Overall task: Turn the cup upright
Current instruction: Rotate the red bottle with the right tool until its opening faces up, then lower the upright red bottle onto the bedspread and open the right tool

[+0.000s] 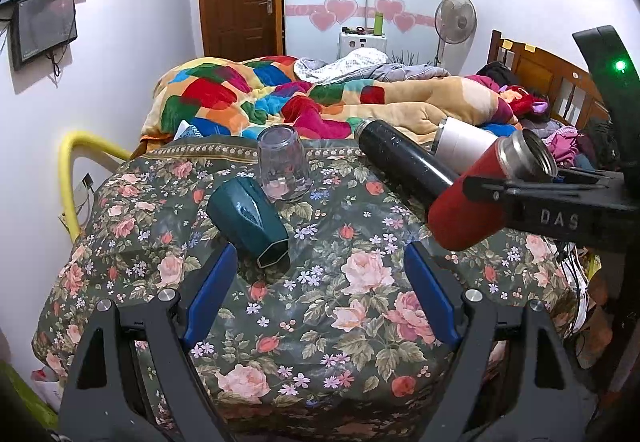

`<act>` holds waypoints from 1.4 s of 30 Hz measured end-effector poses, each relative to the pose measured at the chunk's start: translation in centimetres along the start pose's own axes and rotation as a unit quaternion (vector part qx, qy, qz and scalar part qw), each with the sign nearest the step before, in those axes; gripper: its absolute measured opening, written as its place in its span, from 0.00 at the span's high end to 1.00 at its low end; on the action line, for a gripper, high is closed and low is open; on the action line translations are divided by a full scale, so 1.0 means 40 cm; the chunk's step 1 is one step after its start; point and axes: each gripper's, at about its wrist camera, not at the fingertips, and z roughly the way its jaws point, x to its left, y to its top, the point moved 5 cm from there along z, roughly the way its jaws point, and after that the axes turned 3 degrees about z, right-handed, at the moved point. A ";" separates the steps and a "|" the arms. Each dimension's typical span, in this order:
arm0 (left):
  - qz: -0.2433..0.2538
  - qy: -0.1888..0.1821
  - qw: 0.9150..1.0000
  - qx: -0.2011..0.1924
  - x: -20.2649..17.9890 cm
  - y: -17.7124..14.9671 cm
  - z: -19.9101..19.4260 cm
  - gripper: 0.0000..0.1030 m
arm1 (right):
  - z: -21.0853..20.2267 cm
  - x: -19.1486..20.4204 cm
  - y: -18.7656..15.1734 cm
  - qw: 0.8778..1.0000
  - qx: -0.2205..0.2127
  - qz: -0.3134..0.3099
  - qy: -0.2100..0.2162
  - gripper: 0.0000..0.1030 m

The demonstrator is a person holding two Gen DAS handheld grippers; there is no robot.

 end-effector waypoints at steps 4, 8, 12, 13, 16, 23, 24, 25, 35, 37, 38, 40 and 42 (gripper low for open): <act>-0.004 0.000 1.000 0.003 0.002 -0.003 0.006 0.17 | 0.024 0.011 -0.020 1.000 0.024 -0.011 0.011 0.43; -0.010 0.001 1.000 0.008 0.010 -0.007 0.014 0.17 | 0.064 0.025 -0.050 0.998 0.054 -0.020 0.014 0.43; -0.015 0.004 1.000 0.012 0.023 -0.011 0.021 0.17 | 0.103 0.037 -0.070 0.996 0.079 -0.024 0.021 0.43; -0.017 0.004 1.000 0.013 0.027 -0.011 0.023 0.17 | 0.110 0.041 -0.072 0.996 0.077 -0.027 0.022 0.43; -0.023 0.007 1.000 0.016 0.038 -0.015 0.030 0.17 | 0.115 0.053 -0.066 0.996 0.074 -0.039 0.015 0.43; -0.032 0.009 0.999 0.021 0.049 -0.020 0.038 0.17 | 0.137 0.065 -0.056 0.996 0.073 -0.039 0.030 0.40; -0.032 0.009 0.999 0.021 0.050 -0.019 0.038 0.17 | 0.143 0.067 -0.057 0.996 0.078 -0.036 0.036 0.40; -0.033 0.009 0.999 0.021 0.050 -0.019 0.037 0.17 | 0.148 0.069 -0.059 0.995 0.084 -0.033 0.040 0.39; -0.034 0.006 0.999 0.020 0.053 -0.016 0.031 0.17 | 0.165 0.055 -0.081 0.991 0.119 -0.010 0.053 0.30; -0.034 0.005 0.999 0.017 0.052 -0.012 0.025 0.17 | 0.165 0.050 -0.094 0.992 0.122 -0.017 0.040 0.28; -0.034 0.004 0.999 0.016 0.051 -0.010 0.021 0.17 | 0.166 0.047 -0.096 0.991 0.124 -0.019 0.036 0.28; -0.033 0.001 0.999 0.012 0.047 -0.005 0.010 0.17 | 0.162 0.041 -0.113 0.991 0.131 -0.025 0.030 0.28; -0.031 -0.003 0.999 0.007 0.041 0.001 -0.004 0.17 | 0.143 0.034 -0.130 0.991 0.131 -0.035 0.019 0.28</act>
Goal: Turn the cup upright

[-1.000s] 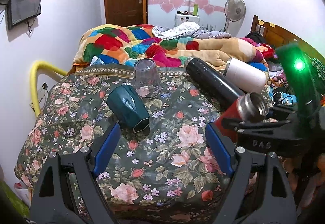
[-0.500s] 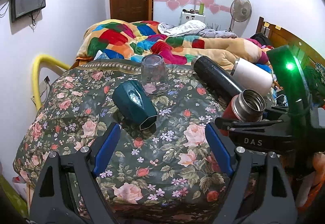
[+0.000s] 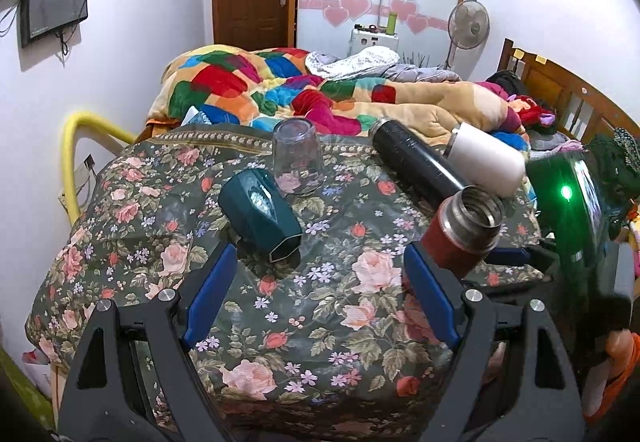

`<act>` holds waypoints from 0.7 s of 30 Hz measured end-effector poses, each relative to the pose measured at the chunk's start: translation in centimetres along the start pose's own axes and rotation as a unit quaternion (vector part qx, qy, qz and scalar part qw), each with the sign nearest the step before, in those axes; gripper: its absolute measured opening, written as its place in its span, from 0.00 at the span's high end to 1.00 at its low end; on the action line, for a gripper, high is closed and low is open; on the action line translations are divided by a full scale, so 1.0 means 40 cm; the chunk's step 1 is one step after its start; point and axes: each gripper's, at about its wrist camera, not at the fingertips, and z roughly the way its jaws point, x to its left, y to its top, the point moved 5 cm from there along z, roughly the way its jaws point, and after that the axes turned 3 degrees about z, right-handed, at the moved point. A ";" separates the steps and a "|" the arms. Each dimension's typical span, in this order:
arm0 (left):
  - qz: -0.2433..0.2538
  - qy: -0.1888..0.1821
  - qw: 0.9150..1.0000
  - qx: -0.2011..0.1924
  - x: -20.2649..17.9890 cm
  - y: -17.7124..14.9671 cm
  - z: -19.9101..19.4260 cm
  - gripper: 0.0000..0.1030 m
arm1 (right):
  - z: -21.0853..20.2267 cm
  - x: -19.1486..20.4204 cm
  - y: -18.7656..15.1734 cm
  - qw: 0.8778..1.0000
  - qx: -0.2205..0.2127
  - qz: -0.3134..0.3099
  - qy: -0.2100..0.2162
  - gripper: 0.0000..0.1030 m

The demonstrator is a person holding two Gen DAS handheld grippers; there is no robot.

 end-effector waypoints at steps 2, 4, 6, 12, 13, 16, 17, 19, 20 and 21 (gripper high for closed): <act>0.001 -0.005 1.000 -0.007 -0.008 0.008 -0.019 0.17 | -0.028 -0.007 -0.014 1.000 -0.009 -0.010 -0.014 0.28; 0.002 -0.010 1.000 -0.018 -0.018 0.021 -0.049 0.17 | -0.077 -0.009 -0.027 0.999 -0.027 -0.021 -0.023 0.28; 0.005 -0.013 0.999 -0.031 -0.031 0.036 -0.084 0.17 | -0.146 -0.009 -0.038 0.998 -0.056 -0.032 -0.030 0.28; 0.019 -0.020 0.995 -0.100 -0.080 0.094 -0.246 0.17 | -0.396 -0.013 -0.055 0.982 -0.177 -0.037 -0.055 0.28; 0.022 -0.021 0.993 -0.116 -0.090 0.105 -0.284 0.17 | -0.430 -0.012 -0.052 0.979 -0.195 -0.033 -0.053 0.28; 0.025 -0.025 0.986 -0.162 -0.113 0.132 -0.385 0.13 | -0.567 -0.013 -0.059 0.962 -0.268 -0.018 -0.042 0.28; 0.026 -0.026 0.983 -0.179 -0.121 0.139 -0.421 0.12 | -0.610 -0.015 -0.062 0.956 -0.291 -0.011 -0.039 0.28; 0.026 -0.026 0.977 -0.212 -0.135 0.149 -0.491 0.10 | -0.693 -0.013 -0.081 0.941 -0.337 -0.001 -0.033 0.27; 0.026 -0.027 0.973 -0.230 -0.143 0.154 -0.531 0.08 | -0.745 -0.014 -0.095 0.930 -0.365 0.005 -0.032 0.27; 0.025 -0.028 0.970 -0.241 -0.147 0.155 -0.557 0.08 | -0.770 -0.012 -0.101 0.924 -0.381 0.008 -0.030 0.26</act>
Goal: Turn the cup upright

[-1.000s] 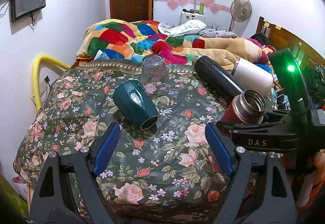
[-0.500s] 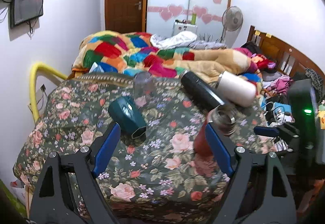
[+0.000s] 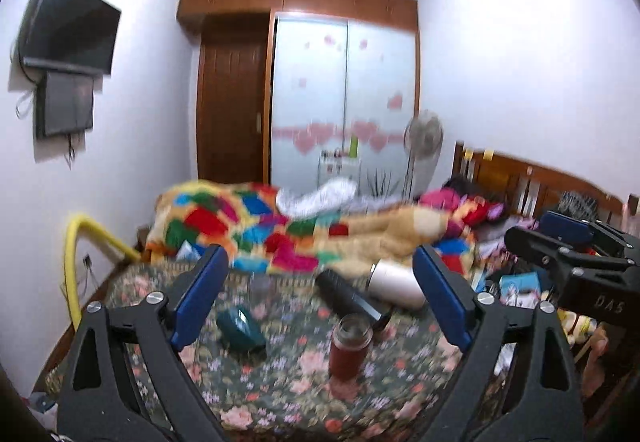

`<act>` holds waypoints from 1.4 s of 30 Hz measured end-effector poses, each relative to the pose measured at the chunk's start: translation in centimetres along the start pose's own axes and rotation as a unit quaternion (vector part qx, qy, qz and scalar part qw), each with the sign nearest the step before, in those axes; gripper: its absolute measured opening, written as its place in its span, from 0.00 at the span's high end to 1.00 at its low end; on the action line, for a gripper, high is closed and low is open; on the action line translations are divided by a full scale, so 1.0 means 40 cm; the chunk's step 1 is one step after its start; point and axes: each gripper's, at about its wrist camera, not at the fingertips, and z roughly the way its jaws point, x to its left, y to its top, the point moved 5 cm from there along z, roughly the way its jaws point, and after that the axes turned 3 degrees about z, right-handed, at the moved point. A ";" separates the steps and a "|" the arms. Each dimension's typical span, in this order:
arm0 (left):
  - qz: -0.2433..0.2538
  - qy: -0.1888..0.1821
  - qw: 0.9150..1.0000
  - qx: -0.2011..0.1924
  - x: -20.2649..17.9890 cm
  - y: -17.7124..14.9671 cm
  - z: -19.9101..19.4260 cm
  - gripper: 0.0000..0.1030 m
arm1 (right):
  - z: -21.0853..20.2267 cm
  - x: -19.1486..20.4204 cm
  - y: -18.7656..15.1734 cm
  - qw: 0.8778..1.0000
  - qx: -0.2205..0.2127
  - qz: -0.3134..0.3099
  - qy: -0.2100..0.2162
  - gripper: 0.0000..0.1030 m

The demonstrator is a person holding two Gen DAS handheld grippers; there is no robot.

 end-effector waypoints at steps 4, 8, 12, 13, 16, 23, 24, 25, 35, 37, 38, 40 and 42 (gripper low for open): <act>0.001 -0.001 0.999 -0.045 -0.021 0.049 -0.087 0.00 | -0.087 0.008 0.040 0.998 -0.065 0.017 0.001 0.20; 0.005 0.010 0.998 -0.069 -0.035 0.063 -0.148 0.00 | -0.141 0.017 0.046 0.994 -0.107 0.026 -0.004 0.12; 0.004 0.018 0.997 -0.071 -0.034 0.053 -0.176 0.00 | -0.154 0.013 0.038 0.992 -0.121 0.037 -0.009 0.00; 0.003 0.018 0.997 -0.070 -0.033 0.049 -0.179 0.00 | -0.153 0.013 0.036 0.992 -0.120 0.038 -0.011 0.00; -0.001 0.016 0.998 -0.066 -0.036 0.040 -0.187 0.00 | -0.165 0.003 0.021 0.993 -0.111 0.037 -0.013 0.00; 0.002 0.015 0.998 -0.062 -0.039 0.035 -0.185 0.00 | -0.179 0.004 0.001 0.994 -0.101 0.036 -0.018 0.00; 0.003 0.015 0.998 -0.061 -0.041 0.032 -0.187 0.00 | -0.178 0.005 0.000 0.994 -0.100 0.035 -0.017 0.00; 0.003 0.014 0.998 -0.061 -0.042 0.032 -0.188 0.00 | -0.182 0.004 -0.001 0.994 -0.099 0.035 -0.017 0.00; 0.002 0.011 0.998 -0.056 -0.043 0.025 -0.182 0.00 | -0.192 0.007 -0.008 0.995 -0.096 0.028 -0.015 0.00; 0.002 0.012 0.998 -0.056 -0.043 0.023 -0.180 0.00 | -0.192 0.007 -0.008 0.995 -0.096 0.029 -0.015 0.00; 0.002 0.012 0.998 -0.056 -0.043 0.022 -0.179 0.00 | -0.195 0.007 -0.008 0.995 -0.096 0.029 -0.014 0.00; 0.002 0.012 0.998 -0.055 -0.044 0.020 -0.177 0.00 | -0.192 0.010 -0.008 0.995 -0.096 0.028 -0.014 0.00; 0.003 0.012 0.998 -0.055 -0.045 0.019 -0.175 0.00 | -0.194 0.009 -0.007 0.995 -0.095 0.029 -0.013 0.00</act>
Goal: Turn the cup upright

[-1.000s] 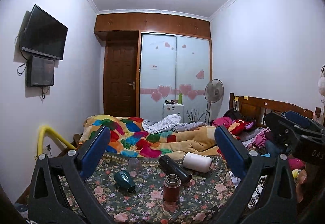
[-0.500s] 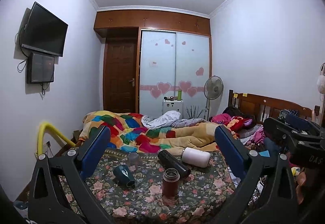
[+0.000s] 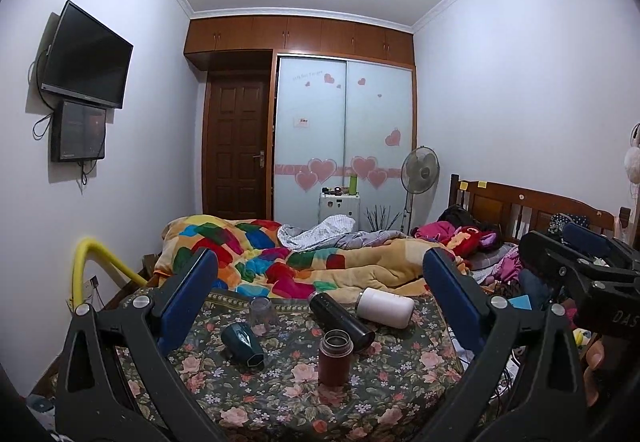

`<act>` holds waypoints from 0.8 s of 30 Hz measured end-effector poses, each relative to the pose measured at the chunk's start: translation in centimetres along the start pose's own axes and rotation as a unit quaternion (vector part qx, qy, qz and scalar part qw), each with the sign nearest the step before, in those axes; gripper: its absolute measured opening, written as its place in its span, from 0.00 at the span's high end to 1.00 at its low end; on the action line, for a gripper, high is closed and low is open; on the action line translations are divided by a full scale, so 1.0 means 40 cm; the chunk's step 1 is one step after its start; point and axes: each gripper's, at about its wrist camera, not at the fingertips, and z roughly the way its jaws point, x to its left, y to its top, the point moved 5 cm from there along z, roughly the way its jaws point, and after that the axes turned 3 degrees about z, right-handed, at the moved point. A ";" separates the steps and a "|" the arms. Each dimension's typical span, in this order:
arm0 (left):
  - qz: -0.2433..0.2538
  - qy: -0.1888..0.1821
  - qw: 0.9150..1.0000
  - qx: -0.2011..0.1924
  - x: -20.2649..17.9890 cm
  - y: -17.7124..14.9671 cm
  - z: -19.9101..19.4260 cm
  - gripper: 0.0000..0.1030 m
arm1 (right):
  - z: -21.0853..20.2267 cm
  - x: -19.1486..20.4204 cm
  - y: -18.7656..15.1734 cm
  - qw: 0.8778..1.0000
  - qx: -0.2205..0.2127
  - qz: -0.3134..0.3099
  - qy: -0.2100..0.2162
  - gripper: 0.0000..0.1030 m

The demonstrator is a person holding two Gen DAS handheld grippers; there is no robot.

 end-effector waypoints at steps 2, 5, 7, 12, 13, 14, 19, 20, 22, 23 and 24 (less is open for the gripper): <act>0.000 0.000 1.000 0.001 0.000 -0.001 0.001 0.00 | -0.001 0.000 -0.002 1.000 0.000 0.000 0.000 0.00; 0.000 0.000 1.000 0.004 -0.003 -0.007 0.006 0.00 | 0.001 0.003 -0.005 1.000 0.001 0.000 0.000 0.00; 0.000 0.000 1.000 0.005 -0.001 -0.007 0.008 0.00 | 0.001 0.003 -0.005 1.000 0.001 0.000 0.000 0.00; 0.001 0.001 1.000 0.006 0.001 -0.009 0.010 0.00 | 0.002 0.006 -0.008 1.000 0.004 0.000 0.002 0.00; 0.001 0.001 1.000 0.007 0.001 -0.010 0.010 0.00 | 0.006 0.005 -0.008 1.000 0.004 0.000 0.001 0.00; 0.001 0.001 1.000 0.008 0.001 -0.011 0.012 0.00 | 0.007 0.005 -0.008 1.000 0.005 0.000 0.002 0.00; 0.001 0.000 1.000 0.009 0.001 -0.011 0.014 0.00 | 0.004 0.008 -0.008 1.000 0.005 -0.001 0.001 0.00; 0.001 0.000 1.000 0.009 0.001 -0.011 0.014 0.00 | 0.004 0.008 -0.008 1.000 0.005 -0.002 0.001 0.00; 0.001 0.000 1.000 0.009 0.001 -0.011 0.014 0.00 | 0.003 0.009 -0.010 1.000 0.006 -0.001 0.002 0.00; 0.001 0.000 1.000 0.008 0.001 -0.012 0.014 0.00 | 0.004 0.009 -0.010 1.000 0.006 -0.001 0.002 0.00; 0.001 0.000 1.000 0.008 0.001 -0.011 0.014 0.00 | 0.006 0.010 -0.010 1.000 0.006 -0.002 0.002 0.00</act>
